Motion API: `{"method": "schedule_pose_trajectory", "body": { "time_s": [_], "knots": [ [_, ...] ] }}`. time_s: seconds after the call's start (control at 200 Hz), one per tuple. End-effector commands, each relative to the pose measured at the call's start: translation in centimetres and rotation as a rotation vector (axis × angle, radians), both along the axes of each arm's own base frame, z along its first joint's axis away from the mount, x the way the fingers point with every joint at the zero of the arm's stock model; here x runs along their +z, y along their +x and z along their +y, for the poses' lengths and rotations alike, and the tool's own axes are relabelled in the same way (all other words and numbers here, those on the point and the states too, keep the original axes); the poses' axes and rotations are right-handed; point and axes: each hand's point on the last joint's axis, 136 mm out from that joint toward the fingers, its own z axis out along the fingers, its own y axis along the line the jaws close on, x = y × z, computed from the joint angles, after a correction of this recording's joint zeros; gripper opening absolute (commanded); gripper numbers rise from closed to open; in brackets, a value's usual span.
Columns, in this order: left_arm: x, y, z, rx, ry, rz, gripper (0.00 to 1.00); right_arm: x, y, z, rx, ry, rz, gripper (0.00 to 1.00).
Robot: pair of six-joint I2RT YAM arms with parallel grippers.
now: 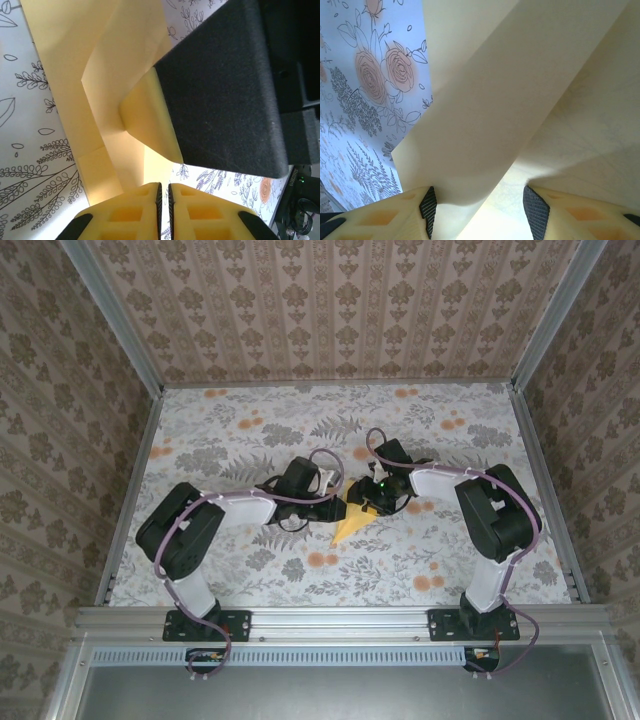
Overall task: Fold a paper plane with a square sheet of paper (pick it up from the middle)
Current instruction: Fourth fold the wing at the center of the table.
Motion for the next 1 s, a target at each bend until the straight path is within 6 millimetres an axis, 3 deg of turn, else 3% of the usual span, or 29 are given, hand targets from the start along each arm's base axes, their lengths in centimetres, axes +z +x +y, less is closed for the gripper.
{"method": "schedule_pose_trajectory", "body": {
  "time_s": [0.0, 0.675, 0.995],
  "knots": [
    [0.0, 0.3, -0.4, -0.006, 0.005, 0.007, 0.14, -6.0, -3.7, -4.3, -0.022, -0.236, 0.163, 0.56],
    [-1.9, 0.4, -0.7, 0.002, 0.031, 0.059, 0.11, -7.9, -4.9, -5.5, -0.004, -0.324, 0.236, 0.5],
    [-2.9, 0.5, -0.2, 0.015, 0.07, 0.074, 0.09, -8.3, -5.0, -5.5, 0.007, -0.346, 0.243, 0.52]
  ]
}}
